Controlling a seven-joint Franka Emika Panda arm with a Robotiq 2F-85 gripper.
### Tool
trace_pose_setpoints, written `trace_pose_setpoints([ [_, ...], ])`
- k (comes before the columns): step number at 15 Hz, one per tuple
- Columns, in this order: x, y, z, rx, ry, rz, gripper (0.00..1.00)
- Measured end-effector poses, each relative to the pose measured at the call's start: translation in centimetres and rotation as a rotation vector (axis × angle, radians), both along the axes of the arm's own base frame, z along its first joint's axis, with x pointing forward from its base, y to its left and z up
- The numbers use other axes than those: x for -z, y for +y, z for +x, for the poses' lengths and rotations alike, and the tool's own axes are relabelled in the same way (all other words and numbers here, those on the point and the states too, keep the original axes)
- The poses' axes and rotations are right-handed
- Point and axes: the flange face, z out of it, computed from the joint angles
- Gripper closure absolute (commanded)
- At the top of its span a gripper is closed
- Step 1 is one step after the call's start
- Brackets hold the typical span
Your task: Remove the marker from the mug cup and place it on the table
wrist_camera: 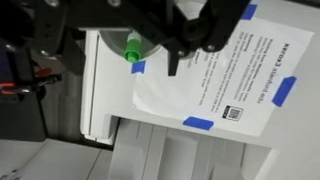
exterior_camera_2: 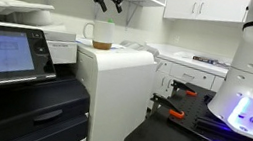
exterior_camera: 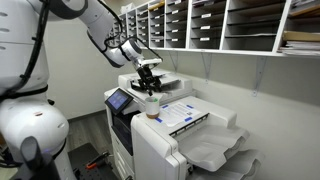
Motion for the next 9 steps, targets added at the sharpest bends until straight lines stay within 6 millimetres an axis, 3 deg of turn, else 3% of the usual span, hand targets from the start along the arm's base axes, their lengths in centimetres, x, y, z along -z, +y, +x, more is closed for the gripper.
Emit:
trace_pose_setpoints([
  [2, 0.0, 0.4, 0.2, -0.017, -0.017, 0.018, 0.56],
  [5, 0.4, 1.2, 0.2, -0.041, -0.024, 0.037, 0.63],
  [9, 1.8, 2.4, -0.4, -0.060, 0.004, 0.047, 0.50],
])
